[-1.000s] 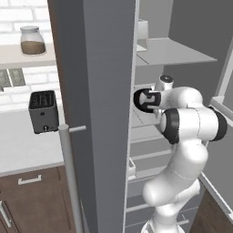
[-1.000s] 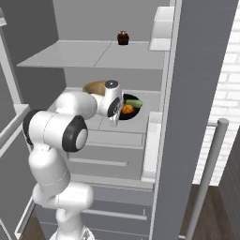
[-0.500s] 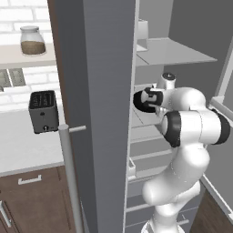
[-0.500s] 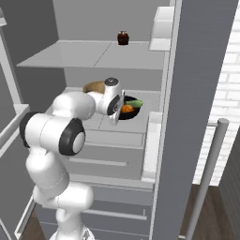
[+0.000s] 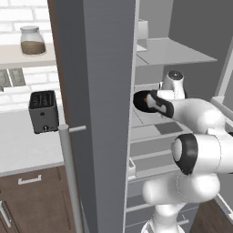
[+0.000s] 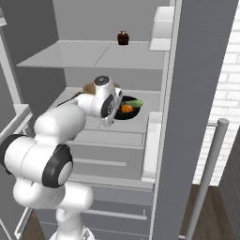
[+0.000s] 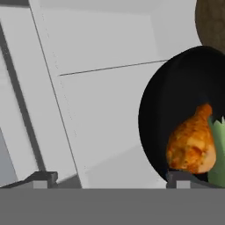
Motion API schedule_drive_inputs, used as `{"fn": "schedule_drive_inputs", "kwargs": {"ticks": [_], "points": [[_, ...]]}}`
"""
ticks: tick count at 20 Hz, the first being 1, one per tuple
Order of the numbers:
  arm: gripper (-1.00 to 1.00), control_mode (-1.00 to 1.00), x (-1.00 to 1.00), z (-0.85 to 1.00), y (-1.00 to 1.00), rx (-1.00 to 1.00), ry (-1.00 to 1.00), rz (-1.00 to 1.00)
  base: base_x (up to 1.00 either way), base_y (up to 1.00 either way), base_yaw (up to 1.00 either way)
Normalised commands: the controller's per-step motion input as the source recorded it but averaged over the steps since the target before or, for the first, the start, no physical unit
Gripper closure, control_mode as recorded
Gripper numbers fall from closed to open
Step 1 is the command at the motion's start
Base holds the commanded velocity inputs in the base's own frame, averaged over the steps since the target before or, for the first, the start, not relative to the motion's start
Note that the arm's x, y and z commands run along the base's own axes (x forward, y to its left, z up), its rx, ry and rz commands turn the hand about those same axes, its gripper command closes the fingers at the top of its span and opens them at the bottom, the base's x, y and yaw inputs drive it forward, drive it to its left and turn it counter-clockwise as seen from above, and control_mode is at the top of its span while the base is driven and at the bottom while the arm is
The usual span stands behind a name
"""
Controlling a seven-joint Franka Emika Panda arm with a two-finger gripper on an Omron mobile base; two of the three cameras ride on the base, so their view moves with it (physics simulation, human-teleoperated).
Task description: Pick the chicken drumstick and corn from their plates and place them in the bowl. Then put the bowl in the fridge.
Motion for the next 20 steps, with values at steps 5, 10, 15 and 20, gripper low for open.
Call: {"fn": "schedule_drive_inputs", "kwargs": {"ticks": [5, 10, 15, 20], "points": [[-1.0, -1.0, -0.66, 0.74, 0.21, 0.03, 0.0, -0.25, 0.0, 0.0, 0.0], [-1.0, -1.0, -0.77, 0.62, 0.13, 0.1, 0.0, -0.31, 0.0, 0.0, 0.0], [-1.0, -1.0, -0.99, 0.47, 0.02, 0.2, 0.0, -0.33, 0.0, 0.0, 0.0], [-1.0, -1.0, -0.97, 0.58, 0.03, 0.26, 0.0, -0.37, 0.0, 0.0, 0.0]]}}
